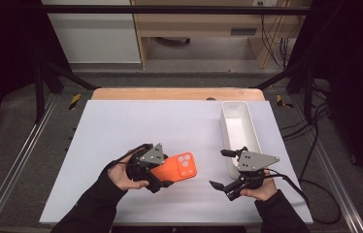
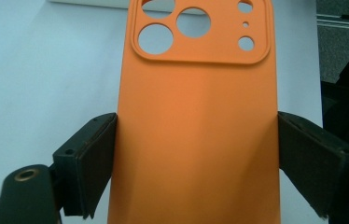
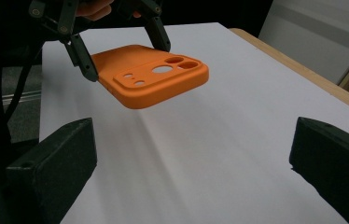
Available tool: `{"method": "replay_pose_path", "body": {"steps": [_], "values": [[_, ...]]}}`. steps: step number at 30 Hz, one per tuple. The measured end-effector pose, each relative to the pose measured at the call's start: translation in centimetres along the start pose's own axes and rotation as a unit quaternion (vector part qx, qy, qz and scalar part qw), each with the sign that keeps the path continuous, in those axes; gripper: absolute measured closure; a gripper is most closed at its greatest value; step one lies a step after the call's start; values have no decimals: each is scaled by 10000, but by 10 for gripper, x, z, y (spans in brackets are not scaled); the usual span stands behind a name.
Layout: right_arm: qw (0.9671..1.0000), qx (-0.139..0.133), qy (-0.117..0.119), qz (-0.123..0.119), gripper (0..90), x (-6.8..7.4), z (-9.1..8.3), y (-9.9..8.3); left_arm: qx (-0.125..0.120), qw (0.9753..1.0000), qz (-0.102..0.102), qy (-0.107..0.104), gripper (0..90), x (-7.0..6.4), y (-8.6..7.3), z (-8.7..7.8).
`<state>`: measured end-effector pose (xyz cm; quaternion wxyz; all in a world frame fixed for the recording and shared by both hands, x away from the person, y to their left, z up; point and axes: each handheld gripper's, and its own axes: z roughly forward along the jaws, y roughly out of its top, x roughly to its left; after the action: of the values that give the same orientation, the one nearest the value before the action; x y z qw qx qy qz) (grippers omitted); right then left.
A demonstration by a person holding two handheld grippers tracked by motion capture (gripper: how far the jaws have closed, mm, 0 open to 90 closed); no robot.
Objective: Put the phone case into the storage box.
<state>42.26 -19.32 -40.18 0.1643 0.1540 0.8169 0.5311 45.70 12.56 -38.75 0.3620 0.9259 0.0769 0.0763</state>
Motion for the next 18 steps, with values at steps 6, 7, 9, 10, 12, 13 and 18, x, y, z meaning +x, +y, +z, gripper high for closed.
{"method": "replay_pose_path", "body": {"steps": [6,7,9,10,12,13,18], "values": [[9999,77,112,-44,16,4,5,1,14,9999,109,-45,153,-3,7,4],[9998,109,122,-58,17,5,7,2,34,9999,136,-48,154,-3,8,4],[9998,130,146,-89,18,7,8,3,16,9999,138,-70,154,-3,9,6],[9998,130,146,-89,18,7,8,3,16,9999,138,-70,153,-3,9,6],[9997,135,182,-132,17,9,9,5,23,9998,160,-72,153,-4,10,7],[9996,150,197,-157,18,10,10,6,29,9998,176,-105,153,-5,10,8],[9994,146,261,-201,17,13,12,7,39,9996,227,-153,154,-7,12,10]]}}
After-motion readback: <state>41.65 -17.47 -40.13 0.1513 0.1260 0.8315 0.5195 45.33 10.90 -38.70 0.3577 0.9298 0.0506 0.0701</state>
